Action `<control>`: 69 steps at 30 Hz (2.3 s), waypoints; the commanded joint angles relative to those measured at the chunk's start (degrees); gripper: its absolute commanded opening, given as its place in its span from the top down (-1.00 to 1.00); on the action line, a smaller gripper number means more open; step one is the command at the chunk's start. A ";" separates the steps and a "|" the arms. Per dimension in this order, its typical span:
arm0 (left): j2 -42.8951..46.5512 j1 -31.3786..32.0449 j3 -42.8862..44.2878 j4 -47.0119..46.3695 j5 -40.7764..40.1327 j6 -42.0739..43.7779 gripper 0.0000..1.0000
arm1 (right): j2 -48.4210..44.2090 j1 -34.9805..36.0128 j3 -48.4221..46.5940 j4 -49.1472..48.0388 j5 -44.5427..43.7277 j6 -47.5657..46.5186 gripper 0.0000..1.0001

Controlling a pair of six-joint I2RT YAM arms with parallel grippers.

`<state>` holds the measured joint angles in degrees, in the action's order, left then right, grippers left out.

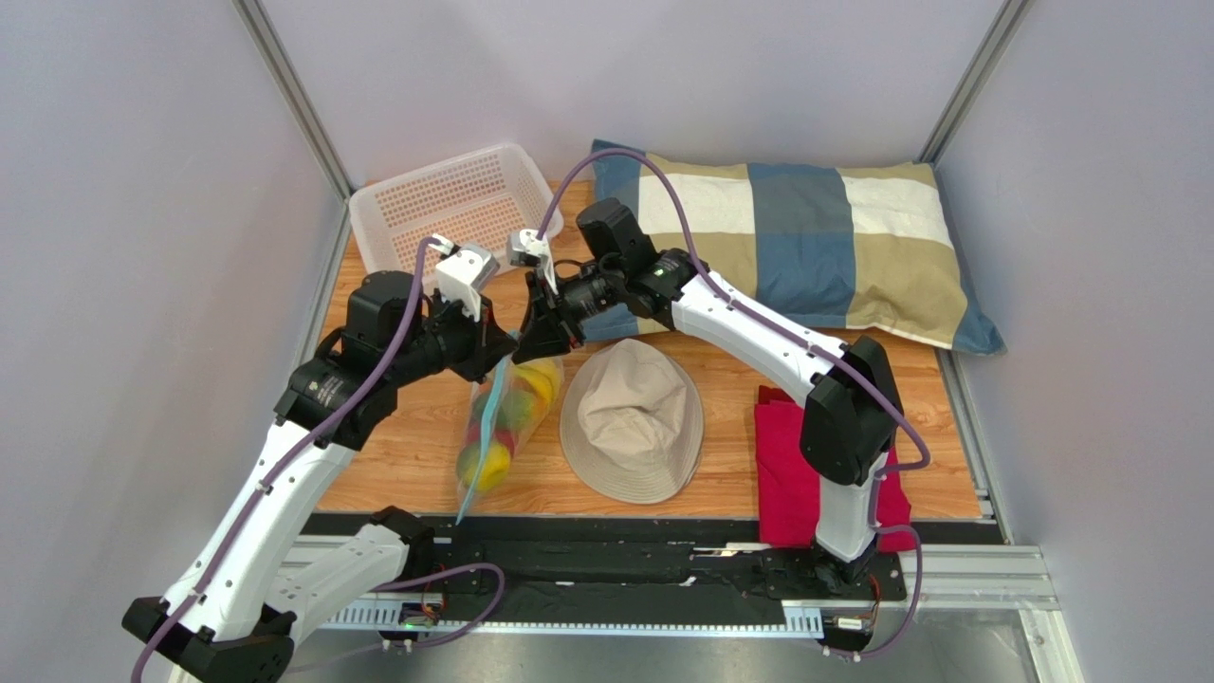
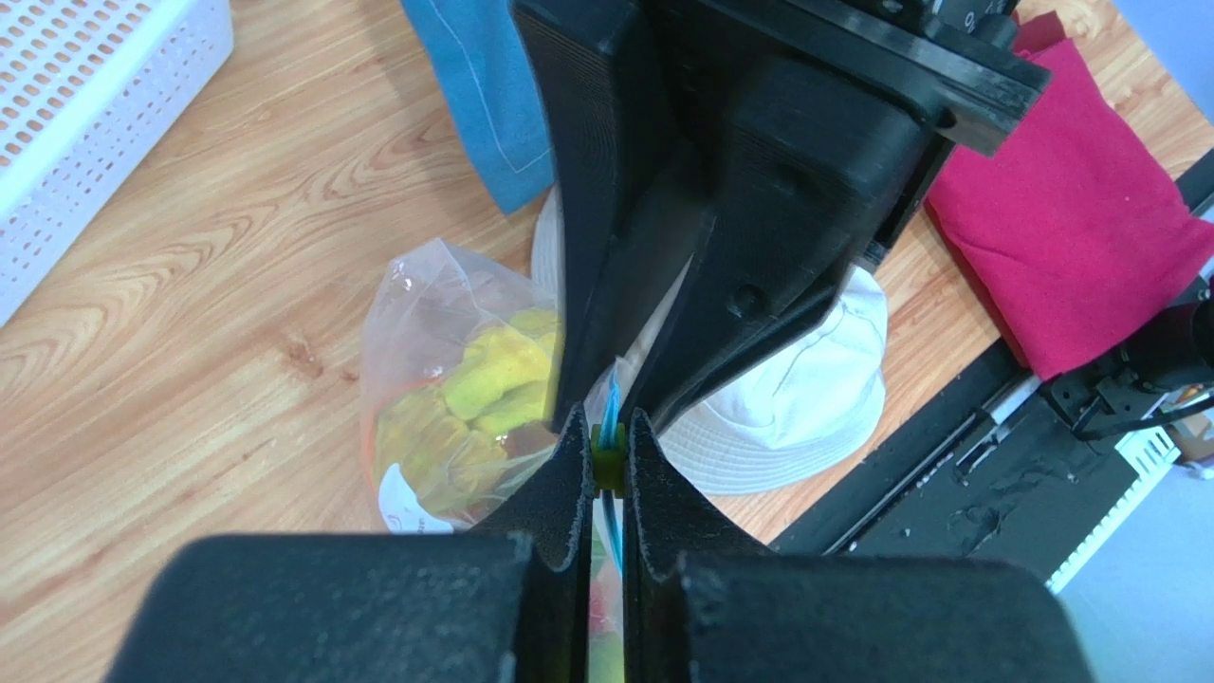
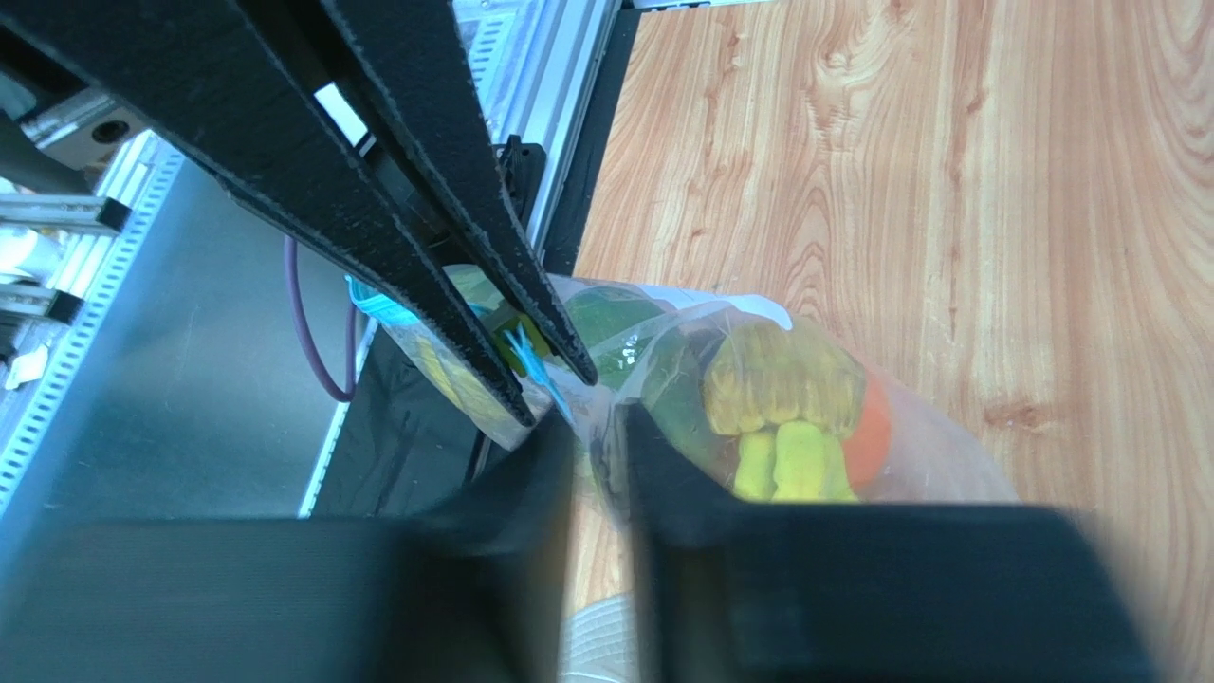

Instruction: Open the zip-top bag and remove the fake food

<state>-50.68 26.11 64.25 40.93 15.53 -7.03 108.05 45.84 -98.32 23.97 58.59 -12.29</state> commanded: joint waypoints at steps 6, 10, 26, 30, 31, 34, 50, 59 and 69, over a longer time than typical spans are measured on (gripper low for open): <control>0.58 -0.18 2.02 -0.67 3.54 2.98 1.00 | -1.70 0.56 -1.69 -3.31 2.49 -2.03 0.60; -0.12 -0.18 2.11 0.81 3.99 2.72 1.00 | -1.09 0.74 -2.14 -4.10 0.94 -1.51 1.00; 9.62 -0.18 -3.42 16.64 0.29 -17.66 1.00 | 0.66 -9.45 3.50 -30.21 -8.58 28.64 1.00; 15.50 -0.18 -5.53 18.66 3.10 -23.28 1.00 | 4.79 -9.63 0.16 -32.75 -10.51 31.54 1.00; 16.30 -0.18 -5.89 19.45 4.15 -24.08 1.00 | 5.24 -9.63 0.15 -34.32 -10.60 32.50 1.00; 18.15 -0.18 -7.03 20.41 6.08 -26.54 1.00 | 7.43 -9.63 -1.07 -36.45 -11.39 35.58 1.00; 17.11 -0.09 -9.49 19.73 9.52 -29.88 1.00 | 18.51 -8.32 -18.99 -9.18 -22.80 37.87 0.78; 15.35 -0.18 -12.04 8.21 10.13 -32.70 1.00 | 13.07 -8.84 -26.91 25.46 -35.81 45.67 -0.48; 14.99 -0.18 -13.71 7.41 11.63 -31.91 1.00 | 6.12 -4.37 -23.84 24.73 -32.13 48.51 -0.35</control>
<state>-36.01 25.78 50.92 50.76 25.52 -38.70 119.35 38.59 -121.12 47.70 26.30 35.22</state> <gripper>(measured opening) 0.030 0.680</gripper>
